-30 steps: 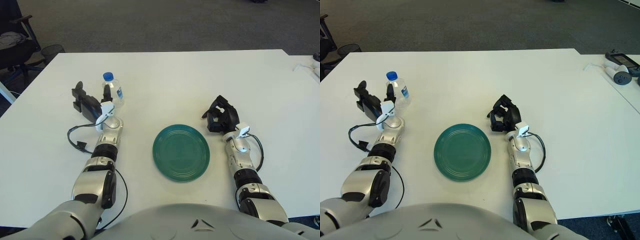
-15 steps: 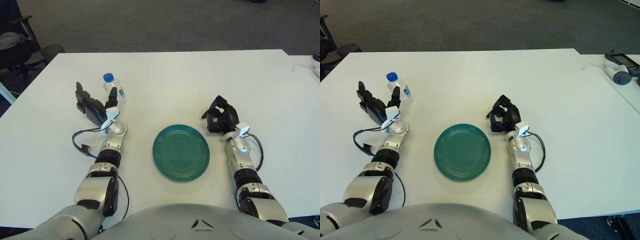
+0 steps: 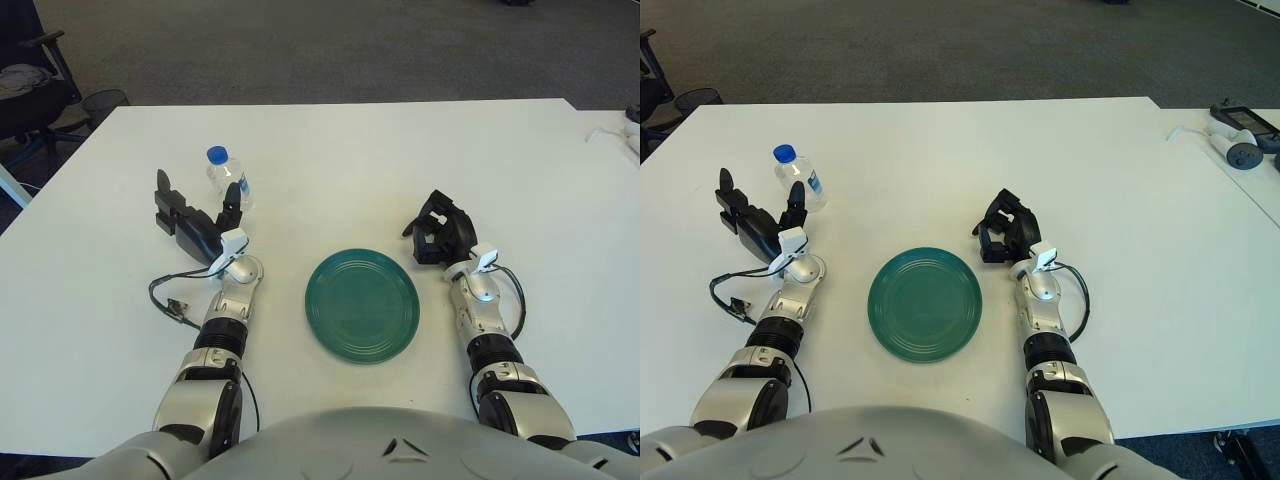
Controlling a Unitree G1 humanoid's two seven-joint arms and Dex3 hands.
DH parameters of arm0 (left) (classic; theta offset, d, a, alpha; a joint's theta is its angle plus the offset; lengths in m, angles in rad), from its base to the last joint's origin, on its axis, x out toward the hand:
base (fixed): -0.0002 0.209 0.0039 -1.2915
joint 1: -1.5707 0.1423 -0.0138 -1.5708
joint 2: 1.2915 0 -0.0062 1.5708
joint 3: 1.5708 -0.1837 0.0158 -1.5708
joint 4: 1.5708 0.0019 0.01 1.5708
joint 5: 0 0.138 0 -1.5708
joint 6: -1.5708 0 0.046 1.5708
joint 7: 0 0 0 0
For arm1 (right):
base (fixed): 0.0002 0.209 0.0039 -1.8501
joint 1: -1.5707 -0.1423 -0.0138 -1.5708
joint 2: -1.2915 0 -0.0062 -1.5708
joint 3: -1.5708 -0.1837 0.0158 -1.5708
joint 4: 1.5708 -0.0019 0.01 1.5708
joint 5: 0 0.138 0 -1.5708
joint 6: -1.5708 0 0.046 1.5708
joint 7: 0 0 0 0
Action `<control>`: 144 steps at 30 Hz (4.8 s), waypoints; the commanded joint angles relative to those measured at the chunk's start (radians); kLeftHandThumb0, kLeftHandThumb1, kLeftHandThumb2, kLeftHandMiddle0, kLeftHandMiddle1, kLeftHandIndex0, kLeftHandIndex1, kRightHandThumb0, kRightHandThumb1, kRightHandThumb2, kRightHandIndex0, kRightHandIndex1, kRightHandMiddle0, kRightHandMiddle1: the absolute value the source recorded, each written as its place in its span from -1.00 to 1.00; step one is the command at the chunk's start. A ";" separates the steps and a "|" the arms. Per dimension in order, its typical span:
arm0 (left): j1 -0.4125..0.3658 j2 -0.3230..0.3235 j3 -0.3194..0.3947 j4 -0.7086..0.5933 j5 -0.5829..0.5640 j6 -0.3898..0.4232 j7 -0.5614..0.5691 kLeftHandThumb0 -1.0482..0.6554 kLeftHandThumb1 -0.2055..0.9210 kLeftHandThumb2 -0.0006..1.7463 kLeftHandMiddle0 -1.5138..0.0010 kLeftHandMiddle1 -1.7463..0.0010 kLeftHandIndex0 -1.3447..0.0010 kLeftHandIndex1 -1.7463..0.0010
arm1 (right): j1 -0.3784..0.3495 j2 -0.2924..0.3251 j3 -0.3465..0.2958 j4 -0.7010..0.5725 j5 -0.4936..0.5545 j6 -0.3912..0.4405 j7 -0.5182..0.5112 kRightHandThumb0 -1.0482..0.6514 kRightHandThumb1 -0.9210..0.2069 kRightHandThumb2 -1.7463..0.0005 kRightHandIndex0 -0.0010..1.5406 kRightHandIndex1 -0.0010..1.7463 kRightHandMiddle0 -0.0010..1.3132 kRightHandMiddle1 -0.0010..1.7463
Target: Put the bottle into the plate.
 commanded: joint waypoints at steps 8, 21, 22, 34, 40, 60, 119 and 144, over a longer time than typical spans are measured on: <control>0.049 0.002 -0.010 -0.069 0.033 -0.011 -0.006 -0.99 1.00 -0.51 1.00 0.23 1.00 0.15 | 0.117 0.033 0.003 0.158 0.013 0.131 0.016 0.23 0.41 -0.59 0.17 0.46 -0.06 1.00; 0.056 0.036 0.000 -0.113 -0.090 0.036 -0.295 -1.00 1.00 -0.65 1.00 0.36 1.00 0.29 | 0.111 0.035 -0.004 0.168 0.018 0.125 0.038 0.23 0.38 -0.57 0.15 0.47 -0.08 1.00; 0.052 0.042 0.002 -0.114 -0.106 0.045 -0.331 -1.00 1.00 -0.69 1.00 0.40 1.00 0.36 | 0.113 0.036 -0.005 0.166 0.019 0.124 0.038 0.23 0.37 -0.57 0.14 0.47 -0.08 1.00; -0.008 0.066 0.051 -0.072 -0.200 0.105 -0.477 -1.00 0.92 -0.88 1.00 0.69 1.00 0.67 | 0.122 0.043 -0.009 0.152 0.019 0.122 0.043 0.23 0.41 -0.59 0.16 0.47 -0.06 1.00; -0.046 0.083 0.067 -0.002 -0.222 0.093 -0.513 -1.00 0.89 -0.90 1.00 0.79 1.00 0.68 | 0.131 0.044 -0.009 0.143 0.018 0.115 0.047 0.23 0.38 -0.57 0.15 0.48 -0.09 1.00; -0.140 0.119 0.074 0.209 -0.190 0.080 -0.421 -1.00 0.89 -0.91 0.99 0.72 1.00 0.66 | 0.143 0.047 -0.011 0.127 0.025 0.121 0.052 0.23 0.41 -0.59 0.17 0.47 -0.06 1.00; -0.280 0.202 0.002 0.482 -0.187 0.021 -0.517 -1.00 0.92 -0.95 1.00 0.44 1.00 0.56 | 0.152 0.058 0.006 0.065 0.043 0.199 0.056 0.23 0.44 -0.62 0.13 0.51 0.00 1.00; -0.368 0.197 -0.040 0.566 -0.174 0.030 -0.519 -1.00 0.95 -0.95 1.00 0.36 1.00 0.46 | 0.152 0.066 0.012 0.069 0.032 0.192 0.026 0.23 0.51 -0.67 0.12 0.52 0.08 1.00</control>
